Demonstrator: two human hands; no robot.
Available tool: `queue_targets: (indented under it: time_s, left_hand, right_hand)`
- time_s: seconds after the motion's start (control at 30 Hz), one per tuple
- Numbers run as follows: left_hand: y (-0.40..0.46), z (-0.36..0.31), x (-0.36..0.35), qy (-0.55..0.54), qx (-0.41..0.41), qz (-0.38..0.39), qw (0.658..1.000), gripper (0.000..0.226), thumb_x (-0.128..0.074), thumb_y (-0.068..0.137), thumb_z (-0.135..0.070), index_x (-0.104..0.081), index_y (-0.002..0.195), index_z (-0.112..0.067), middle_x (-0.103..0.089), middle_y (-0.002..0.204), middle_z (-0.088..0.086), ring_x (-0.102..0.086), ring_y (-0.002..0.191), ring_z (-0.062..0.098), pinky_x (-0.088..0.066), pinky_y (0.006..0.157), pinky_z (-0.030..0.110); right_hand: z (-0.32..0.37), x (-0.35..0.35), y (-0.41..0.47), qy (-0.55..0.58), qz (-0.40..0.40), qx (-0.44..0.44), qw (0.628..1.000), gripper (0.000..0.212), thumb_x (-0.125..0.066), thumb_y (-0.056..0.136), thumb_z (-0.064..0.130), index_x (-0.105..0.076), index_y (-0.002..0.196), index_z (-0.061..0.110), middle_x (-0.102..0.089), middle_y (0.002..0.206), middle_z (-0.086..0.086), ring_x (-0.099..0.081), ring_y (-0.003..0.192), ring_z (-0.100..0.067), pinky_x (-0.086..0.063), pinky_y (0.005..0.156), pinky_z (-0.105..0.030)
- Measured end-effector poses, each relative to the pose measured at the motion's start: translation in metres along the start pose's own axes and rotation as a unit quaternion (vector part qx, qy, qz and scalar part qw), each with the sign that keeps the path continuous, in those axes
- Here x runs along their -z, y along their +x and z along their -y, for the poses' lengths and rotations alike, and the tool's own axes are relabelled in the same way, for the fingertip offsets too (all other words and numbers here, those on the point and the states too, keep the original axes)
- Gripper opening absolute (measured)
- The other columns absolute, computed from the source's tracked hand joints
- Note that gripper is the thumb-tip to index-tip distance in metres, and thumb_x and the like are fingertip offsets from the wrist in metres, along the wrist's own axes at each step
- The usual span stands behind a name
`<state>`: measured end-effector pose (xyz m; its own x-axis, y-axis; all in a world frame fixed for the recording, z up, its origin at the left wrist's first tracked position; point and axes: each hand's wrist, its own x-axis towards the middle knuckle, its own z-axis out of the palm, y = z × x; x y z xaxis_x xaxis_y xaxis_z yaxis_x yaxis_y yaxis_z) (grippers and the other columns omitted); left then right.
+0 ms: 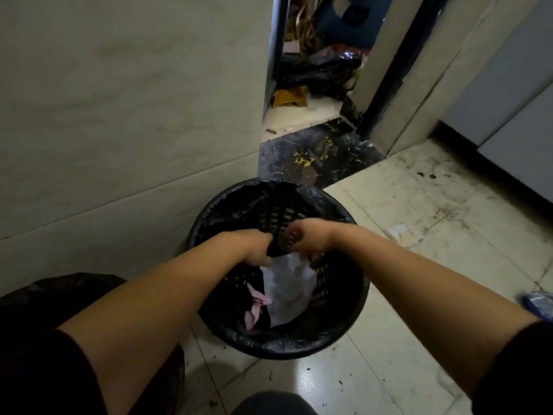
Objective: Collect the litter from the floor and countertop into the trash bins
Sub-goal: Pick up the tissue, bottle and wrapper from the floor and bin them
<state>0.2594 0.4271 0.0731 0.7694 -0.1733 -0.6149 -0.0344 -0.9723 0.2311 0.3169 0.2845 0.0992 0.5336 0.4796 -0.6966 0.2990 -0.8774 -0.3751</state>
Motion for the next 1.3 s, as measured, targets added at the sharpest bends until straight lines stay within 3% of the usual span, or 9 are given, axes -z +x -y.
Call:
queue_targets:
  time_s: [0.1, 0.23, 0.4, 0.63, 0.73, 0.83, 1.0, 1.07, 1.3]
  left_hand:
    - [-0.005, -0.019, 0.049, 0.024, -0.025, -0.104, 0.994, 0.032, -0.053, 0.089, -0.030, -0.059, 0.112, -0.010, -0.064, 0.117, 0.016, -0.060, 0.104, 0.033, -0.051, 0.085, 0.038]
    - [-0.001, -0.078, 0.096, 0.032, -0.051, -0.214, 0.975, 0.025, -0.045, 0.091, -0.025, -0.062, 0.106, -0.014, -0.064, 0.112, 0.013, -0.060, 0.100, 0.033, -0.049, 0.078, 0.037]
    - [0.030, -0.199, 0.103, -0.012, -0.100, -0.317, 0.943, 0.026, -0.041, 0.091, -0.023, -0.059, 0.110, -0.017, -0.063, 0.112, 0.008, -0.060, 0.099, 0.029, -0.046, 0.075, 0.036]
    - [0.114, -0.389, -0.001, -0.008, -0.133, -0.199, 0.971, 0.033, -0.043, 0.093, -0.030, -0.053, 0.121, -0.017, -0.059, 0.122, 0.010, -0.058, 0.107, 0.031, -0.047, 0.081, 0.037]
    - [0.153, -0.449, -0.064, -0.017, -0.114, -0.126, 0.985, 0.044, -0.045, 0.092, -0.037, -0.044, 0.131, -0.017, -0.054, 0.129, 0.010, -0.055, 0.112, 0.031, -0.046, 0.085, 0.039]
    - [0.178, -0.486, -0.124, -0.049, -0.059, -0.086, 0.993, 0.055, -0.049, 0.090, -0.040, -0.033, 0.138, -0.018, -0.045, 0.132, 0.012, -0.047, 0.118, 0.031, -0.046, 0.089, 0.042]
    - [0.196, -0.498, -0.189, -0.086, 0.063, -0.040, 0.993, 0.086, -0.055, 0.086, -0.046, -0.002, 0.150, -0.027, -0.032, 0.140, 0.012, -0.040, 0.125, 0.030, -0.047, 0.096, 0.044]
    - [0.200, -0.498, -0.203, -0.091, 0.088, -0.024, 0.992, 0.092, -0.055, 0.086, -0.046, 0.009, 0.150, -0.028, -0.032, 0.141, 0.013, -0.042, 0.125, 0.031, -0.049, 0.095, 0.043]
    - [0.208, -0.494, -0.213, -0.095, 0.110, -0.062, 0.987, 0.094, -0.058, 0.085, -0.014, 0.008, 0.148, -0.036, -0.038, 0.134, 0.014, -0.048, 0.111, 0.029, -0.053, 0.081, 0.036]
  right_hand:
    - [-0.012, 0.063, -0.031, 0.076, -0.119, 0.034, 0.989, 0.028, -0.049, 0.094, 0.010, -0.054, 0.121, 0.008, -0.064, 0.096, -0.010, -0.063, 0.062, -0.011, -0.051, 0.047, -0.018]
    - [-0.071, 0.121, -0.077, 0.117, -0.253, 0.027, 0.960, 0.023, -0.047, 0.094, 0.012, -0.058, 0.115, 0.010, -0.067, 0.094, -0.006, -0.064, 0.068, -0.008, -0.049, 0.054, -0.021]
    - [-0.205, 0.125, -0.119, 0.106, -0.303, -0.039, 0.946, 0.025, -0.046, 0.092, 0.013, -0.059, 0.114, 0.010, -0.066, 0.098, -0.009, -0.065, 0.069, -0.011, -0.054, 0.059, -0.024]
    - [-0.436, 0.050, -0.164, 0.098, -0.269, -0.136, 0.948, 0.025, -0.047, 0.092, 0.017, -0.059, 0.114, 0.012, -0.064, 0.098, -0.005, -0.063, 0.070, -0.007, -0.052, 0.060, -0.023]
    - [-0.526, 0.015, -0.176, 0.079, -0.257, -0.182, 0.946, 0.030, -0.049, 0.091, 0.015, -0.059, 0.119, 0.010, -0.064, 0.112, -0.011, -0.064, 0.095, -0.023, -0.051, 0.079, -0.031]
    - [-0.597, -0.017, -0.180, 0.090, -0.276, -0.224, 0.930, 0.038, -0.046, 0.091, 0.016, -0.052, 0.128, 0.013, -0.049, 0.134, -0.017, -0.051, 0.118, -0.033, -0.044, 0.096, -0.037]
    - [-0.652, -0.054, -0.163, 0.119, -0.296, -0.271, 0.908, 0.060, -0.056, 0.088, 0.030, -0.029, 0.141, 0.028, -0.013, 0.155, -0.015, -0.026, 0.135, -0.040, -0.041, 0.099, -0.050]
    - [-0.664, -0.064, -0.151, 0.118, -0.283, -0.277, 0.911, 0.070, -0.057, 0.088, 0.036, -0.018, 0.145, 0.032, -0.007, 0.156, -0.013, -0.026, 0.135, -0.039, -0.041, 0.098, -0.051]
    - [-0.671, -0.080, -0.123, 0.072, -0.316, -0.249, 0.913, 0.043, -0.051, 0.091, 0.024, -0.040, 0.131, 0.012, -0.042, 0.132, -0.017, -0.047, 0.114, -0.037, -0.046, 0.079, -0.042]
